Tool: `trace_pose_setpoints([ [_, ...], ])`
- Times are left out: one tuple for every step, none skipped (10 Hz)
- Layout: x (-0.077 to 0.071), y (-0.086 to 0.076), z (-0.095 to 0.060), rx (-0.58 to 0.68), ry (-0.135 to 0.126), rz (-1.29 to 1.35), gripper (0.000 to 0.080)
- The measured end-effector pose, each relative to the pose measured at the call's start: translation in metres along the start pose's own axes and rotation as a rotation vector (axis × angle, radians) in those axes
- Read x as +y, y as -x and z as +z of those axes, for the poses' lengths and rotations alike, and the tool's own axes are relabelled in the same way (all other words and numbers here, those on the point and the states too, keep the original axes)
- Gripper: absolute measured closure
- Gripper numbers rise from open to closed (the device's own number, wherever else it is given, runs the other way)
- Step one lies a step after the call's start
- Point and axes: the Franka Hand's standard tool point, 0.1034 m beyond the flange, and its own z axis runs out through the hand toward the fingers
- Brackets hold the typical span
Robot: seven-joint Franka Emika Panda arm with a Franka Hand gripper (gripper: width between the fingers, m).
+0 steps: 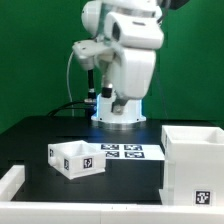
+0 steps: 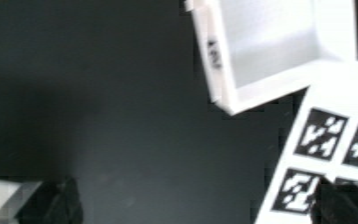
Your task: Assemble drawer
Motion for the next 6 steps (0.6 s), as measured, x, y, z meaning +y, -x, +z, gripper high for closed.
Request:
trace_pose_setpoints([
  [-0.015,0.016,0.018,0.018,-0.027,-0.028,0.0151],
  [-0.024,0.028,0.033,0.035,-0.049,-0.037,0.0151],
  [-0.028,0.031,0.040,0.044,-0.060,-0.029,0.0151],
  [-0.027,0.030,0.039,0.042,-0.058,-0.032,0.0151],
  [-0.027,0.030,0.039,0.043,-0.059,-0.032,0.0151],
  [-0.027,0.031,0.040,0.043,-0.060,-0.031,0.0151],
])
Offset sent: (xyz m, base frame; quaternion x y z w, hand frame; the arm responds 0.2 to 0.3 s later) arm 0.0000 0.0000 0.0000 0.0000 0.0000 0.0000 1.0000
